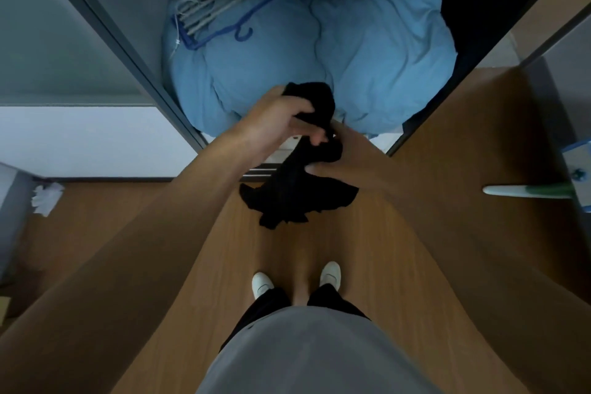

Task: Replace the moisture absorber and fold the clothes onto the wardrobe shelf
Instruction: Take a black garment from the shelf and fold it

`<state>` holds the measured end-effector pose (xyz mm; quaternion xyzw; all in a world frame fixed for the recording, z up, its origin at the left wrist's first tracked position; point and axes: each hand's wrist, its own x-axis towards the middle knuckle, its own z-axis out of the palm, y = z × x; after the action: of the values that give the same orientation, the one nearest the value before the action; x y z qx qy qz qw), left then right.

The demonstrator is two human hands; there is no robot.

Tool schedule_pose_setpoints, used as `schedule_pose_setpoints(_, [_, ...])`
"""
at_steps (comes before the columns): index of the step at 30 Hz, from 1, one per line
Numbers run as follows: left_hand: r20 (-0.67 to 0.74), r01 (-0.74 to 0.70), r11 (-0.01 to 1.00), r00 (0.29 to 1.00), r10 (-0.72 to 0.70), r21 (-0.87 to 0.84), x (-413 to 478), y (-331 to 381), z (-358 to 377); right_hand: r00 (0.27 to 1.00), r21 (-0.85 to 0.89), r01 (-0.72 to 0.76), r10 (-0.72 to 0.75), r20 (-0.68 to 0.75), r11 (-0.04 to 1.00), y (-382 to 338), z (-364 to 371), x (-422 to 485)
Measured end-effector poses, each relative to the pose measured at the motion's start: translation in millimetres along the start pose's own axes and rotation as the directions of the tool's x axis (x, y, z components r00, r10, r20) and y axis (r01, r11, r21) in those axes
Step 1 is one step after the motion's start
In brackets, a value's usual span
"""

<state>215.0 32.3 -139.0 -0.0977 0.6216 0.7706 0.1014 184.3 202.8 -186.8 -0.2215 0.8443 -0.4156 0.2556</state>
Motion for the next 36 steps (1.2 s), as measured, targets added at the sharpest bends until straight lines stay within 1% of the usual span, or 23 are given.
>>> schedule_pose_setpoints(1, [0.135,-0.029,1.000,0.990,0.030,-0.008,2,6,5,0.997,0.035,0.023,-0.020,-0.069,0.999,-8,5,5])
schedule_pose_setpoints(2, [0.250,-0.062,0.997,0.966,0.069,-0.035,4,8,4,0.982,0.139,0.030,-0.004,-0.187,0.990,-16,5,8])
schedule_pose_setpoints(3, [0.303,-0.114,0.993,0.945,0.120,-0.038,8,7,-6,0.958,0.306,0.026,0.064,-0.279,0.952,-23,-1,11])
schedule_pose_setpoints(4, [0.287,-0.192,0.980,0.943,0.170,0.049,12,2,-21,0.944,0.512,0.032,0.143,-0.299,0.859,-30,-9,13])
schedule_pose_setpoints(5, [0.234,-0.247,0.936,0.954,0.189,0.249,14,-6,-41,0.948,0.713,0.036,0.202,-0.246,0.701,-37,-17,13])
schedule_pose_setpoints(6, [0.162,-0.217,0.843,0.974,0.156,0.492,15,-17,-62,0.962,0.852,0.040,0.212,-0.174,0.521,-44,-24,12])
schedule_pose_setpoints(8, [0.049,0.026,0.602,0.993,-0.108,0.798,13,-49,-89,0.982,0.966,0.059,0.161,-0.102,0.251,-55,-33,5])
schedule_pose_setpoints(10, [-0.002,0.132,0.389,0.948,-0.318,0.912,12,-91,-91,0.989,0.988,0.120,0.069,-0.127,0.095,-66,-39,1])
schedule_pose_setpoints(11, [-0.068,0.185,0.339,0.942,-0.329,0.922,14,-106,-87,0.986,0.986,0.158,0.041,-0.160,0.045,-69,-42,1])
schedule_pose_setpoints(12, [-0.144,0.241,0.348,0.949,-0.281,0.906,18,-116,-82,0.981,0.982,0.187,0.051,-0.188,0.014,-69,-47,4])
schedule_pose_setpoints(13, [-0.207,0.291,0.414,0.949,-0.237,0.862,23,-120,-78,0.974,0.978,0.205,0.090,-0.207,0.023,-66,-54,8])
schedule_pose_setpoints(14, [-0.242,0.320,0.524,0.947,-0.213,0.790,29,-118,-73,0.958,0.968,0.216,0.163,-0.235,0.126,-59,-60,11])
schedule_pose_setpoints(15, [-0.271,0.338,0.656,0.940,-0.205,0.675,34,-110,-69,0.925,0.921,0.197,0.249,-0.288,0.335,-49,-63,15])
schedule_pose_setpoints(16, [-0.302,0.329,0.777,0.935,-0.187,0.536,38,-100,-64,0.882,0.800,0.119,0.307,-0.357,0.588,-36,-63,18])
schedule_pose_setpoints(17, [-0.333,0.297,0.869,0.928,-0.166,0.394,41,-87,-57,0.857,0.626,0.007,0.318,-0.405,0.780,-19,-58,17])
schedule_pose_setpoints(18, [-0.351,0.243,0.936,0.925,-0.145,0.255,42,-75,-50,0.859,0.471,-0.096,0.312,-0.405,0.877,-2,-50,11])
schedule_pose_setpoints(19, [-0.354,0.192,0.974,0.925,-0.140,0.116,42,-63,-43,0.884,0.362,-0.158,0.295,-0.363,0.919,14,-39,3])
schedule_pose_setpoints(22, [-0.327,0.186,0.964,0.914,-0.241,-0.191,41,-35,-30,0.984,0.154,-0.153,0.165,-0.070,0.976,52,1,-27])
schedule_pose_setpoints(24, [-0.286,0.228,0.926,0.905,-0.315,-0.300,38,-24,-29,0.988,0.086,-0.103,0.092,0.125,0.991,58,23,-36])
schedule_pose_setpoints(26, [-0.252,0.252,0.899,0.901,-0.353,-0.359,33,-20,-26,0.976,0.131,-0.112,0.084,0.200,0.985,56,39,-34])
schedule_pose_setpoints(30, [-0.206,0.225,0.845,0.910,-0.360,-0.485,30,-15,-21,0.975,0.300,-0.176,0.125,0.182,0.938,35,56,-17])
schedule_pose_setpoints(32, [-0.198,0.192,0.815,0.916,-0.349,-0.547,30,-10,-19,0.984,0.279,-0.144,0.108,0.142,0.949,27,63,-7])
schedule_pose_setpoints(36, [-0.208,0.152,0.828,0.929,-0.306,-0.540,24,-4,-24,0.986,0.327,-0.167,0.164,0.038,0.930,26,70,6])
